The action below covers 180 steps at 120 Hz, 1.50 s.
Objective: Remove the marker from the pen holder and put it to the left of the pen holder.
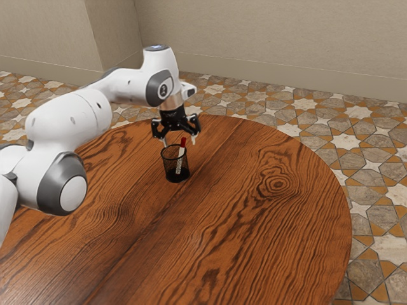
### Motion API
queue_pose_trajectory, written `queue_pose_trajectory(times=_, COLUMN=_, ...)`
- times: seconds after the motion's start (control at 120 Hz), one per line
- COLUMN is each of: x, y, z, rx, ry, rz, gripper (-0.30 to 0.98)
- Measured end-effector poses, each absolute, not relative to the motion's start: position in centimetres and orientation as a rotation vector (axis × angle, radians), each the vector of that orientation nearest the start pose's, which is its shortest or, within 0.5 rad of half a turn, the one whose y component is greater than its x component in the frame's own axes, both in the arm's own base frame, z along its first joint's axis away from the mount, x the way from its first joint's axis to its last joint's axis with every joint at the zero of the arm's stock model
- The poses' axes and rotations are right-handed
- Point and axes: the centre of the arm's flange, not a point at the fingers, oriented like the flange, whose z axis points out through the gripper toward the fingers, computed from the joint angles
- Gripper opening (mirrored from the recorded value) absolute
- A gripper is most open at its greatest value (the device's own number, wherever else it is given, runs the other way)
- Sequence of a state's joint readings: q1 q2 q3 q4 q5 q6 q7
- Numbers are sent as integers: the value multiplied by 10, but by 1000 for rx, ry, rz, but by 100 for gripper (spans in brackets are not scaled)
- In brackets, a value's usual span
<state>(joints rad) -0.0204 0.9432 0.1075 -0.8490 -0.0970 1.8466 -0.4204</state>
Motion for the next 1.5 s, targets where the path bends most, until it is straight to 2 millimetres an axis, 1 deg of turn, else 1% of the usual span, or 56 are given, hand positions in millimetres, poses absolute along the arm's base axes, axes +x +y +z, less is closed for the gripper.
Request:
queue_pose_trajectory(times=0.208, x=794, y=24, z=349, rx=-3018, ry=-709, rz=-155, gripper=69)
queue_pose_trajectory(times=0.475, x=799, y=24, z=351, rx=-3005, ry=-678, rz=-246, gripper=69)
queue_pose_trajectory(times=0.525, x=800, y=21, z=352, rx=-3014, ry=-678, rz=-258, gripper=69)
queue_pose_trajectory(times=0.583, x=799, y=18, z=349, rx=-3045, ry=-702, rz=-246, gripper=69)
queue_pose_trajectory(times=0.675, x=793, y=23, z=340, rx=-3072, ry=-744, rz=-200, gripper=69)
queue_pose_trajectory(times=0.75, x=792, y=23, z=338, rx=-3083, ry=-759, rz=-187, gripper=69)
queue_pose_trajectory(times=0.917, x=789, y=30, z=347, rx=-3098, ry=-766, rz=-193, gripper=69)
queue_pose_trajectory(times=1.108, x=789, y=24, z=349, rx=-3141, ry=-694, rz=-194, gripper=69)
queue_pose_trajectory(times=1.175, x=786, y=23, z=342, rx=-3160, ry=-663, rz=-163, gripper=69)
queue_pose_trajectory(times=1.292, x=782, y=22, z=339, rx=-3178, ry=-567, rz=-115, gripper=69)
queue_pose_trajectory(times=1.5, x=781, y=14, z=344, rx=-3178, ry=-374, rz=-107, gripper=69)
